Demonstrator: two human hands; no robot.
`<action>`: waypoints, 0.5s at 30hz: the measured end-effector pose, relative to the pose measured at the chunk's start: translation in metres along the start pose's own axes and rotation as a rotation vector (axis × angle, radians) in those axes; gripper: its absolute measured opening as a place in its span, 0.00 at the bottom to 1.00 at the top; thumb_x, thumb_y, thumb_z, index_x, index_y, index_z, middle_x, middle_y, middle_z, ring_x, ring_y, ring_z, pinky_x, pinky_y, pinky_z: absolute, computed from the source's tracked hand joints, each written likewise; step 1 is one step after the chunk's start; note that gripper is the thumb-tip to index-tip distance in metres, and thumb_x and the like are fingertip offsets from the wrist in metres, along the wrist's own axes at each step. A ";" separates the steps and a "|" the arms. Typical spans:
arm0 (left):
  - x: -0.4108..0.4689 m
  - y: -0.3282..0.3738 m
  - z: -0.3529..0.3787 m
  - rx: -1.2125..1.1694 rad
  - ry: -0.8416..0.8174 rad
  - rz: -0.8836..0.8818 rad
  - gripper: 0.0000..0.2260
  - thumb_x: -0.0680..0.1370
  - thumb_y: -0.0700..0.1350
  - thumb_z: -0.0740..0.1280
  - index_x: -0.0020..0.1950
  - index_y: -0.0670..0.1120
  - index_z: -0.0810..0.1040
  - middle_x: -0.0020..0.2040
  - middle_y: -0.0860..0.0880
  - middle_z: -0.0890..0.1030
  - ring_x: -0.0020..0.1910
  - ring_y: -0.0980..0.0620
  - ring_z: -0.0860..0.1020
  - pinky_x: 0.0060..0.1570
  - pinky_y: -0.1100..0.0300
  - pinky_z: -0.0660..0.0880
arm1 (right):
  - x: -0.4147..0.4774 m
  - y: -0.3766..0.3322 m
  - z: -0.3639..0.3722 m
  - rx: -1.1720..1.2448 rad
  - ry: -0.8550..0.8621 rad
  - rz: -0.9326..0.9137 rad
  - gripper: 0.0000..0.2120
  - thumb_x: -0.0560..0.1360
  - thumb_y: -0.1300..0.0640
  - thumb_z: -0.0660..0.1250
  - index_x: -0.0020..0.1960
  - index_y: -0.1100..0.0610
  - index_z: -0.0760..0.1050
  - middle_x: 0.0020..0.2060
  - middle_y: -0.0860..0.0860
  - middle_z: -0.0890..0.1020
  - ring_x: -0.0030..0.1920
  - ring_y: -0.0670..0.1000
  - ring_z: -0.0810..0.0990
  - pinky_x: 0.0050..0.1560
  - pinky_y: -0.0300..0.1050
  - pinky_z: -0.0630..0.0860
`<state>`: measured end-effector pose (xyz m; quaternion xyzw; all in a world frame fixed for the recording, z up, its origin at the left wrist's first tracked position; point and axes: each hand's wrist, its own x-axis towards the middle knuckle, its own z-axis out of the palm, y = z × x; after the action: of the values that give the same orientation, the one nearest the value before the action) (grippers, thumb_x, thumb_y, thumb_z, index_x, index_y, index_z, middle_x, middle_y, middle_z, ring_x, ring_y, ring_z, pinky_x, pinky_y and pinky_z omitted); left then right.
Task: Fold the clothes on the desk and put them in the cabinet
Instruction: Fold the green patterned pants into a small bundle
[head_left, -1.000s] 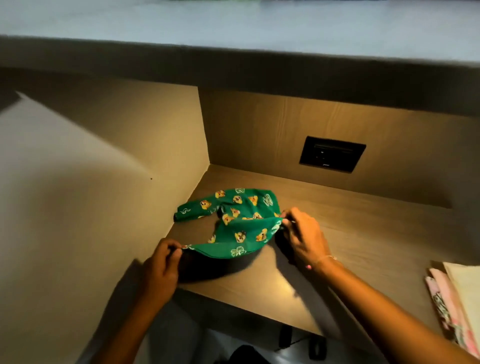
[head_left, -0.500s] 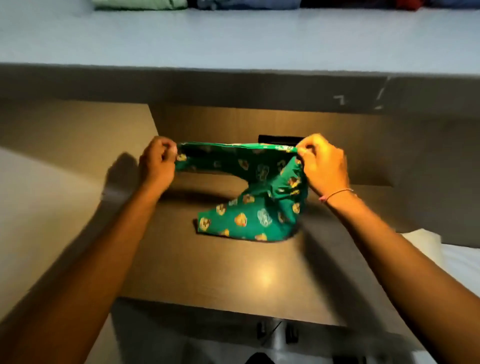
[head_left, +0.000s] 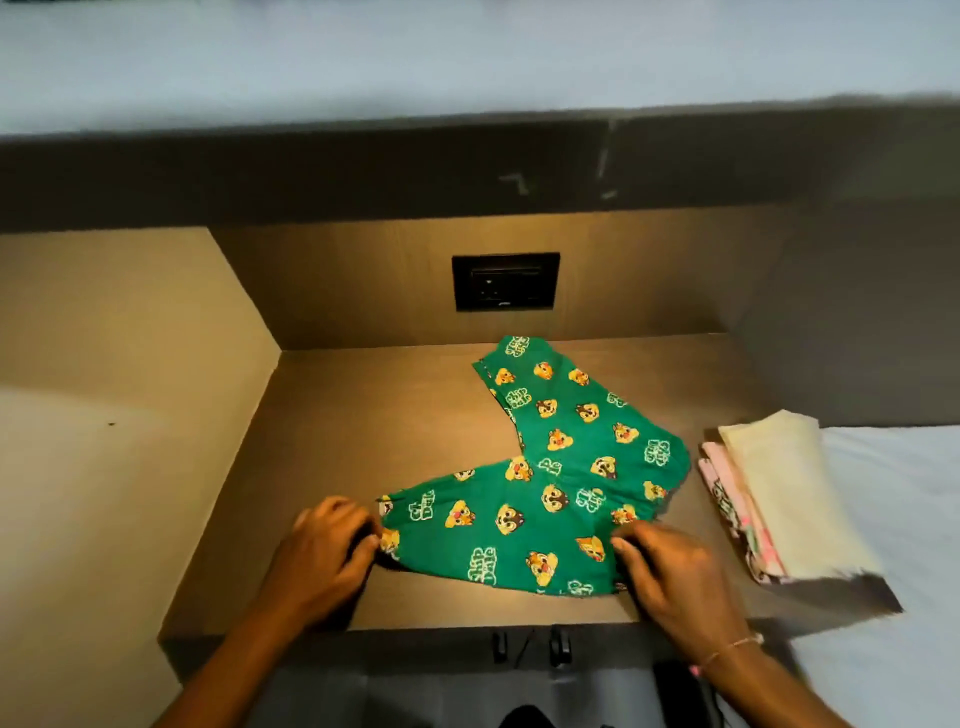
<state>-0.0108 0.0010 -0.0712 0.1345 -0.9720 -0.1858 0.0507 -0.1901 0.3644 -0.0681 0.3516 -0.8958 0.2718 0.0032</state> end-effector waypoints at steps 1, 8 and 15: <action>0.006 0.002 0.001 -0.005 0.004 0.013 0.07 0.74 0.55 0.58 0.47 0.58 0.74 0.47 0.56 0.77 0.50 0.53 0.76 0.49 0.52 0.71 | 0.003 0.001 -0.001 0.015 0.047 0.048 0.06 0.78 0.48 0.62 0.48 0.47 0.77 0.42 0.45 0.84 0.40 0.48 0.81 0.40 0.44 0.77; 0.149 0.089 0.022 0.044 -0.126 0.235 0.20 0.81 0.53 0.56 0.72 0.49 0.67 0.72 0.46 0.70 0.71 0.49 0.67 0.68 0.41 0.64 | 0.050 -0.003 0.023 -0.091 -0.090 0.352 0.30 0.80 0.40 0.54 0.77 0.52 0.56 0.77 0.53 0.60 0.77 0.55 0.55 0.76 0.57 0.57; 0.221 0.088 0.045 0.305 -0.346 0.104 0.27 0.82 0.59 0.42 0.79 0.52 0.45 0.80 0.49 0.46 0.78 0.46 0.41 0.75 0.42 0.41 | 0.043 0.010 0.051 -0.325 -0.212 0.324 0.36 0.77 0.34 0.40 0.79 0.50 0.41 0.79 0.52 0.44 0.78 0.55 0.36 0.76 0.60 0.39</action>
<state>-0.2512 0.0335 -0.0687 0.0566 -0.9887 -0.0541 -0.1279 -0.2198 0.3187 -0.1079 0.2250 -0.9677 0.0827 -0.0778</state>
